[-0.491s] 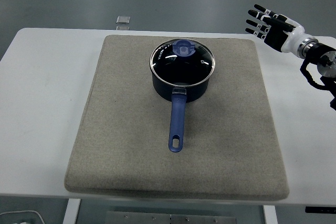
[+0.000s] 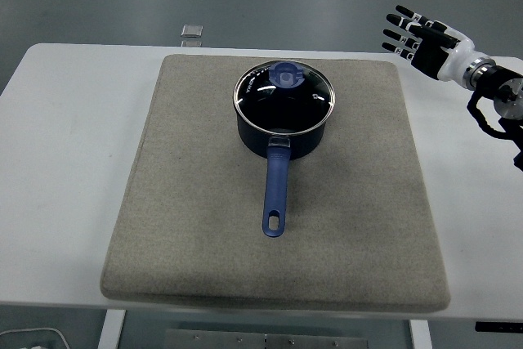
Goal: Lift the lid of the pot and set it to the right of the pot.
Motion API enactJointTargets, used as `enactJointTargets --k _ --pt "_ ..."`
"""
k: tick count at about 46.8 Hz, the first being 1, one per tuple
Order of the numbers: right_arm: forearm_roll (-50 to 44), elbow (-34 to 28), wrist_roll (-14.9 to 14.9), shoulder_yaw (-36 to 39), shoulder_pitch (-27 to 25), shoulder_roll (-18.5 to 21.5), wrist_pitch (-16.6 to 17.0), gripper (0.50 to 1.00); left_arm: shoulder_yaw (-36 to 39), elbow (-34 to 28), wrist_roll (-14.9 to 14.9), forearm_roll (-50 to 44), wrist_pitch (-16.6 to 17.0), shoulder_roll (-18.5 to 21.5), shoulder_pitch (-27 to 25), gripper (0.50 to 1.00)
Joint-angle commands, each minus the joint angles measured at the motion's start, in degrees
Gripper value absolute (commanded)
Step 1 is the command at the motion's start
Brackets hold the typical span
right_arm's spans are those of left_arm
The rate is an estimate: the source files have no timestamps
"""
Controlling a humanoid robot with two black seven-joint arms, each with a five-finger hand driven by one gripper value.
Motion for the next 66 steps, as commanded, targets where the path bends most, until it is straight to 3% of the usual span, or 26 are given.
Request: enactJointTargets --k 1,13,24,31,46,66 --pt "-0.1 0.0 0.0 -0.1 0.0 -0.1 0.3 0.938 0.0 -0.2 0.0 0.0 0.0 0.0 0.0 1.0" --pt "-0.4 0.2 0.0 -0.3 0.3 -0.1 0.8 0.936 0.0 -0.1 0.0 0.0 0.0 0.0 0.0 1.0" --pt "-1.2 0.2 0.0 -0.3 1.1 -0.2 4.0 0.934 0.0 -0.1 0.0 0.0 0.0 0.0 0.0 1.0" --pt "-2.2 0.2 0.0 -0.4 1.8 -0.2 4.3 0.932 0.0 -0.1 0.0 0.0 0.0 0.0 0.0 1.0" --pt "-15.5 0.6 2.8 -1.1 5.2 0.7 4.3 0.932 0.0 -0.1 0.0 0.0 0.0 0.0 0.0 1.0" --pt "-37.5 5.4 2.9 -1.7 8.1 0.5 4.5 0.932 0.0 -0.1 0.0 0.0 0.0 0.0 0.0 1.0"
